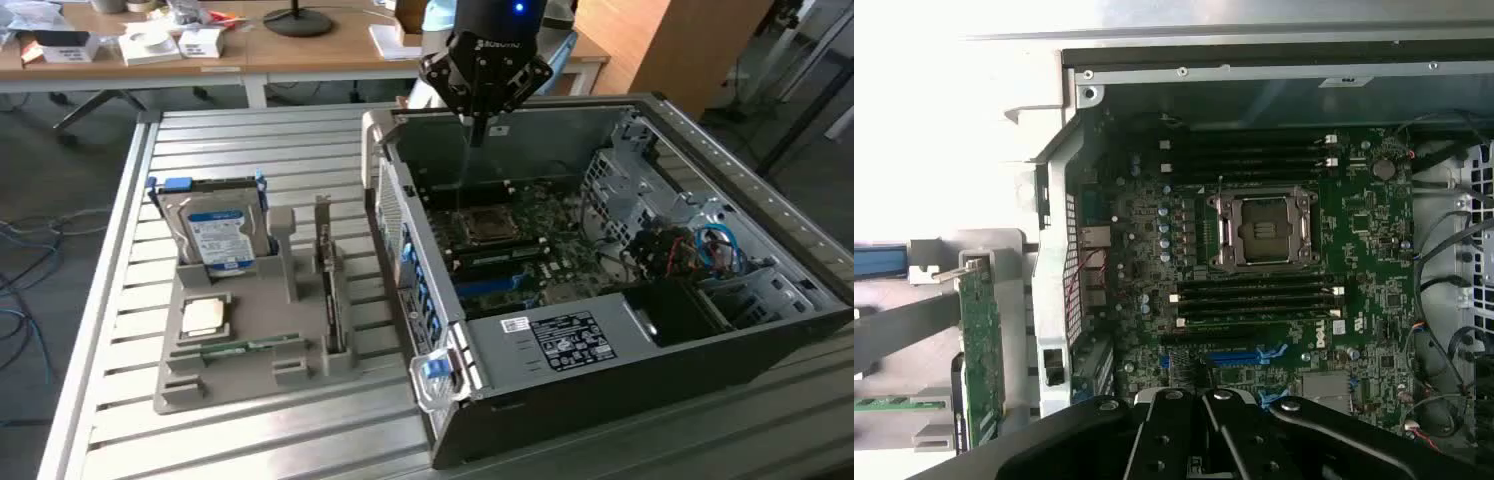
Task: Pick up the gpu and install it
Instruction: 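Reach for the gpu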
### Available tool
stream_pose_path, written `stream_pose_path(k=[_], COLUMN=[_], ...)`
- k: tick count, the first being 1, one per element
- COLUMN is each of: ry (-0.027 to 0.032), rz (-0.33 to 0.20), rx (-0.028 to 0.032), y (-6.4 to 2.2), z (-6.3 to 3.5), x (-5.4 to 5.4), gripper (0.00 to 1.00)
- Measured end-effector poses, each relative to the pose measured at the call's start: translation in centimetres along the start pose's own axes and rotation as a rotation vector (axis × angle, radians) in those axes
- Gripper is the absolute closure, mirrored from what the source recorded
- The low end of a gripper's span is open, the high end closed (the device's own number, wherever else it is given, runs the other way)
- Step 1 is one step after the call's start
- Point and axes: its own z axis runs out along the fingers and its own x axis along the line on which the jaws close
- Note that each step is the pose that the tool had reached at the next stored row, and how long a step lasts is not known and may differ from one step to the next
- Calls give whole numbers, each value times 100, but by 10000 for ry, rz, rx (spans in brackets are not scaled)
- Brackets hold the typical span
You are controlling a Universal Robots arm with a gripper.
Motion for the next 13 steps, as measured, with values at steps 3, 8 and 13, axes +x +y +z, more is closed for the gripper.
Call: stream_pose_path(k=[3,8,13], ry=[0,0,0], rz=[0,0,0], rx=[0,0,0], y=[0,0,0], z=[0,0,0], x=[0,0,2], gripper=[89,89,89])
